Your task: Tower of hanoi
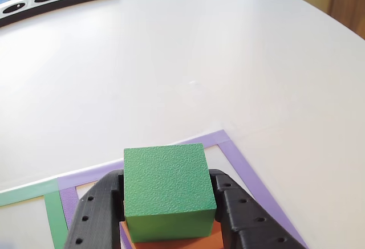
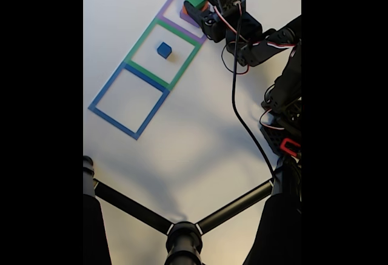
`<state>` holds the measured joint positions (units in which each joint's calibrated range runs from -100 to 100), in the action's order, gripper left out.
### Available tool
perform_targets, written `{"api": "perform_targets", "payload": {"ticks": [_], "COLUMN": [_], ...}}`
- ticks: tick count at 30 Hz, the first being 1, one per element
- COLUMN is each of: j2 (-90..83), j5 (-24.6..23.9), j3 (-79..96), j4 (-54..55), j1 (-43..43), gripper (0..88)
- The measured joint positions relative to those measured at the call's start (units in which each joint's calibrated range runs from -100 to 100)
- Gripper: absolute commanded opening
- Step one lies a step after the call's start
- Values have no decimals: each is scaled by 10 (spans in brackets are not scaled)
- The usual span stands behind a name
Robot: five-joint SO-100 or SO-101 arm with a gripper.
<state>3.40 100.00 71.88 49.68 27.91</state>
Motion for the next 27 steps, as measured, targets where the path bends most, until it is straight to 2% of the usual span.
{"api": "perform_targets", "payload": {"ticks": [6,12,20,27], "j2": [-39,-153,-308,-351], "j5": [0,0,0,0], "j3": [7,3,-114,-353], "j4": [-32,-168,-479,-823], "j1": [-11,-22,-30,-30], "gripper": [56,56,57,57]}}
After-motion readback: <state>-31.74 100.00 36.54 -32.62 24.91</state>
